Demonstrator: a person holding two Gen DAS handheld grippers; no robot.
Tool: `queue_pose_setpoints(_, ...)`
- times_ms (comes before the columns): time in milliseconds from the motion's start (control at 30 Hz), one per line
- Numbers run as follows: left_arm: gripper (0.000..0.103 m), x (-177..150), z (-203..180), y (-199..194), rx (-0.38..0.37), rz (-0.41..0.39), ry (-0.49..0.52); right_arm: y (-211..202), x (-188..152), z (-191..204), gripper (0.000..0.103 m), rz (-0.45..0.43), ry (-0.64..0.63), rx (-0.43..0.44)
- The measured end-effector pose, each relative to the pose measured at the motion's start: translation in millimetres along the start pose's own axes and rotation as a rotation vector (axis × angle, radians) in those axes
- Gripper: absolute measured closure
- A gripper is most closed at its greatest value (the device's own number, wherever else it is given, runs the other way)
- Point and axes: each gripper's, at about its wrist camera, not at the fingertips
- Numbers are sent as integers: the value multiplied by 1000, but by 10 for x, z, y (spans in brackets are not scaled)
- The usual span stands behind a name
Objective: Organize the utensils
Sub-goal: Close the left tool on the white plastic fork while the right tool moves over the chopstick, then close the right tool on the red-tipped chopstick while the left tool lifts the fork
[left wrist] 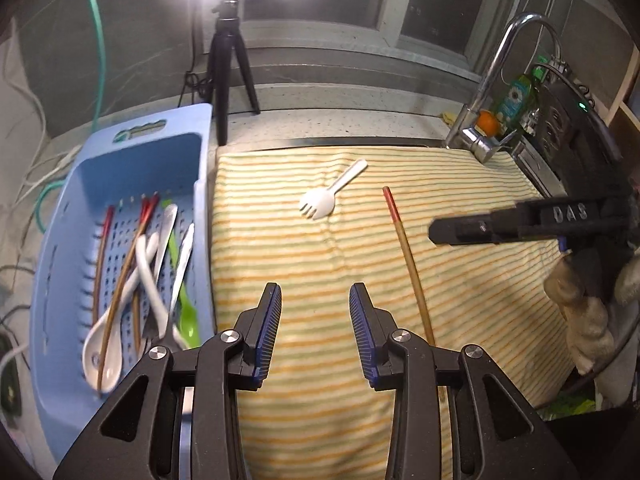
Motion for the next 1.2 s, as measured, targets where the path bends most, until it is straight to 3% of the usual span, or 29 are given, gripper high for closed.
queue_pose_setpoints(133, 69, 288, -5, 206, -38, 29, 39, 20, -39, -74, 55, -2, 15, -35)
queue_pose_setpoints(400, 69, 745, -52, 809, -38, 133, 155, 127, -86, -32, 60, -14, 9, -121)
queue_pose_setpoints(667, 75, 950, 13, 1370, -46, 251, 191, 301, -102, 68, 67, -4, -2, -196)
queue_pose_setpoints(800, 75, 965, 21, 1431, -54, 265, 200, 326, -111, 143, 68, -22, -26, -236)
queue_pose_setpoints(900, 81, 966, -2, 1444, -45, 276, 222, 354, -118, 233, 69, -25, -66, -272)
queue_pose_setpoints(967, 88, 960, -13, 1439, -46, 281, 222, 385, -115, 302, 73, -27, -113, -313)
queue_pose_setpoints(1067, 91, 945, -18, 1441, -42, 283, 233, 413, -122, 367, 81, -32, -183, -374)
queue_pose_setpoints(1200, 94, 887, 45, 1366, -47, 279, 199, 400, -112, 340, 91, -27, -227, -391)
Point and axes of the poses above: each gripper's, at about its wrist camera, not at the fingertips, and y roughly the way its jaws point, z to its left, x to its top, and after that the axes turned 12 degrees about -x, right-handed
